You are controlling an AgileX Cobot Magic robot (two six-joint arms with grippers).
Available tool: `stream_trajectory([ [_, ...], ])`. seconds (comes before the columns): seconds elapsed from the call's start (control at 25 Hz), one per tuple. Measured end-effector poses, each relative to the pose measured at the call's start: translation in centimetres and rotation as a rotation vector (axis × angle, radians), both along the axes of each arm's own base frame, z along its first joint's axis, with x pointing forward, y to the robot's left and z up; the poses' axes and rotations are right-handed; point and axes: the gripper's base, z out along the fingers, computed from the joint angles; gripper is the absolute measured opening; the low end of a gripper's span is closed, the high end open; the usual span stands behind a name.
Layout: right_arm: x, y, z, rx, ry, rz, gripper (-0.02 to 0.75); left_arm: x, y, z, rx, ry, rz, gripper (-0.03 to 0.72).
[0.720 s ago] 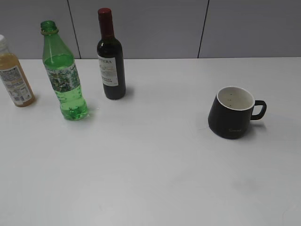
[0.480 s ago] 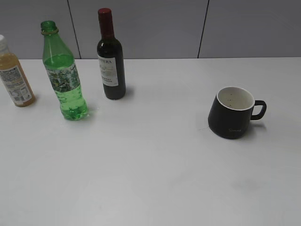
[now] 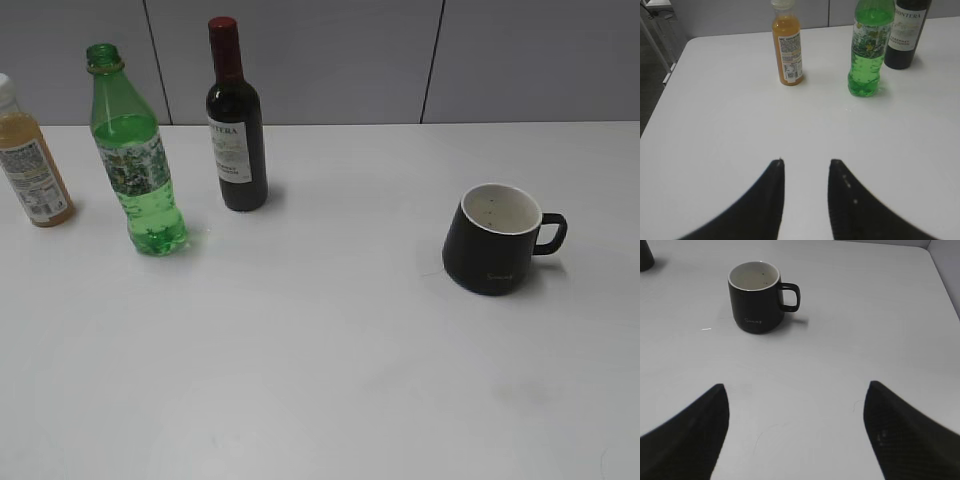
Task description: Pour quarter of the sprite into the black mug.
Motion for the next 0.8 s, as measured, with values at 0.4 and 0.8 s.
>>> stream_trajectory([
  [0.4, 1.2, 0.1, 0.2, -0.017, 0.061, -0.003, 0.616, 0.0, 0.0, 0.0, 0.000, 0.000, 0.000, 0.237],
  [0.8, 2.5, 0.4, 2.0, -0.027, -0.072, 0.017, 0.607, 0.0, 0.0, 0.0, 0.000, 0.000, 0.000, 0.237],
])
